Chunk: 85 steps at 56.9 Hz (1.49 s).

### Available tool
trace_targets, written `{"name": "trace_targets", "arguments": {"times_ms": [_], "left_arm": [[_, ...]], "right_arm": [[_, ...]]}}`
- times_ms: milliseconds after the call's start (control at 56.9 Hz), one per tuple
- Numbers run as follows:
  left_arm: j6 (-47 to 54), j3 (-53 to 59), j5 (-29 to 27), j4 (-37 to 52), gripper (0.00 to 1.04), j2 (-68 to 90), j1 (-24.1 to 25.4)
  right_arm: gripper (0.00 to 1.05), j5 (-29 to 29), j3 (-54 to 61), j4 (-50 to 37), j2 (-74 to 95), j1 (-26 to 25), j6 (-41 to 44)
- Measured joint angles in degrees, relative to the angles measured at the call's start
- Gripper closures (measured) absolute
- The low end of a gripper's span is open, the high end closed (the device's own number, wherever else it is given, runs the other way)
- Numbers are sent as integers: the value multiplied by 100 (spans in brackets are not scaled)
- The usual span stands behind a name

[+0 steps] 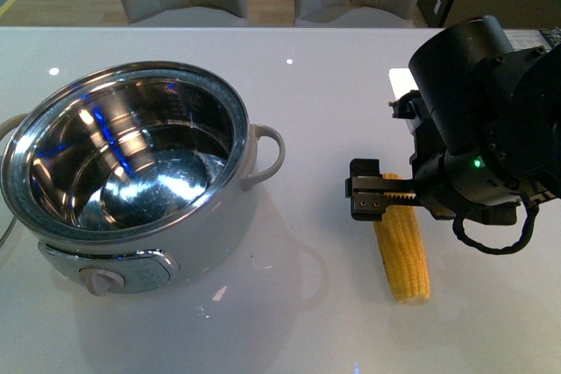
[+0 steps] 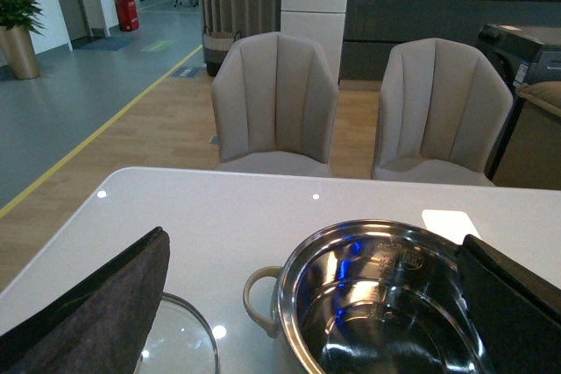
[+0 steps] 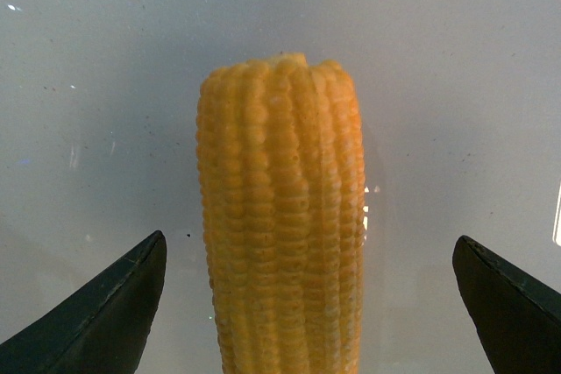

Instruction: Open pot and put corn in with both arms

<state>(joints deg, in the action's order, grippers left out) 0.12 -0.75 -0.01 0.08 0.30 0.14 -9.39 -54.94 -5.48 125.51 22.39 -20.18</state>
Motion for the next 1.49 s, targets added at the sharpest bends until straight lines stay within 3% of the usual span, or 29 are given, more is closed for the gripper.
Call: {"name": "trace_targets", "arguments": {"times_ms": [264, 545, 756, 984, 1213, 1494], "left_arm": [[0, 0, 0, 0, 7, 0, 0], [0, 0, 0, 0, 7, 0, 0], [0, 0, 0, 0, 7, 0, 0], [0, 0, 0, 0, 7, 0, 0], [0, 0, 0, 0, 7, 0, 0], [0, 0, 0, 0, 7, 0, 0]], "right_arm": [[9, 264, -177, 107, 437, 85, -160], [55, 256, -151, 4, 428, 70, -323], [74, 221, -31, -210, 337, 28, -525], [82, 328, 164, -802, -157, -90, -894], [82, 590, 15, -1021, -925, -146, -1510], [82, 844, -472, -1086, -1381, 243, -2212]]}}
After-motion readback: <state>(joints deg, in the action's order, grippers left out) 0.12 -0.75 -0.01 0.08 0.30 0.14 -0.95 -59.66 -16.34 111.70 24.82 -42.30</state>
